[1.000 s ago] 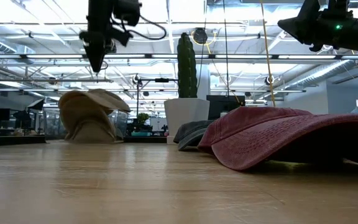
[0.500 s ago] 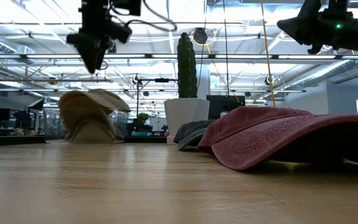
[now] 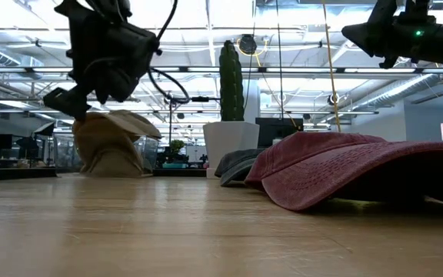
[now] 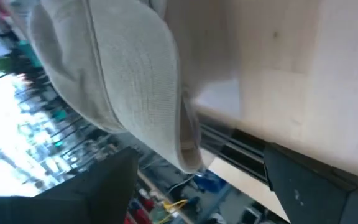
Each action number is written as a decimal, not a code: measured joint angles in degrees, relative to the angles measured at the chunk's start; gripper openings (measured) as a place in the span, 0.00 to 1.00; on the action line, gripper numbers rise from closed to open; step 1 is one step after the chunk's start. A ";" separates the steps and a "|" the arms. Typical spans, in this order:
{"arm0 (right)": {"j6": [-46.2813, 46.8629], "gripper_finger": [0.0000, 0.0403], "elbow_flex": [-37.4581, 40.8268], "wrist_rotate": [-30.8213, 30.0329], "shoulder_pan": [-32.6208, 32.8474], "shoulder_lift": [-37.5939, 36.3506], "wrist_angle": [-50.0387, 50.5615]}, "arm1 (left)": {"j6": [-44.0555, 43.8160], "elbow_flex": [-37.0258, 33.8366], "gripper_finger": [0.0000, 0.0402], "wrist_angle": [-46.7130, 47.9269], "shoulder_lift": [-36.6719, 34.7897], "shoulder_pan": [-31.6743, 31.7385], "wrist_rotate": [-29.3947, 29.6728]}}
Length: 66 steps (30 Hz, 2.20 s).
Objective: Pick & Place hat
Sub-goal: Put the brown cap into the transparent bin
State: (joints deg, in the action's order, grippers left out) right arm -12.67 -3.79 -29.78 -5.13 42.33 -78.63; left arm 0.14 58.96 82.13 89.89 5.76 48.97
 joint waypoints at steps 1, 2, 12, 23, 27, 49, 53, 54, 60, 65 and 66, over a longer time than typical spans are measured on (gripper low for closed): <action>0.00 0.01 0.00 -0.01 0.00 0.02 0.00 | -0.44 -0.54 0.87 -0.42 0.00 -0.10 0.17; 0.00 0.01 0.00 0.00 0.00 0.02 0.00 | -0.76 -0.96 0.87 -1.18 0.00 -0.19 0.27; 0.00 0.01 0.00 -0.05 0.00 0.02 0.48 | -1.57 -2.30 0.87 -9.41 0.00 1.62 10.45; 0.01 0.01 0.00 -0.08 0.00 0.00 0.83 | -3.35 -2.30 0.85 -10.81 0.00 4.91 11.27; 0.00 0.01 0.00 -0.11 0.00 0.02 0.85 | -3.54 -2.30 0.73 -11.96 0.00 4.90 11.83; -0.11 0.01 0.00 -0.15 -0.02 0.02 0.90 | -3.82 -1.78 0.04 -6.36 0.00 4.17 11.91; -0.17 0.01 0.00 -0.15 -0.02 0.00 0.90 | -5.81 -0.54 0.06 -2.67 0.00 4.17 11.97; -0.17 0.01 0.00 -0.15 -0.02 0.00 0.91 | -6.38 -0.10 0.07 -1.13 0.00 4.17 12.08; -0.20 0.01 0.00 -0.15 -0.02 0.02 0.92 | -5.41 3.43 0.08 4.59 0.00 4.32 9.47; -0.17 0.01 0.00 -0.15 -0.02 0.00 1.02 | -3.59 6.97 0.03 8.06 0.00 5.32 5.03; -0.14 0.01 0.00 -0.15 -0.02 0.00 1.08 | -2.96 7.64 0.03 7.98 0.00 5.55 4.55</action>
State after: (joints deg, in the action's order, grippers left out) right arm -12.81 -3.79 -29.94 -5.15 42.33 -77.55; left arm -2.82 66.60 90.11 89.89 11.31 53.52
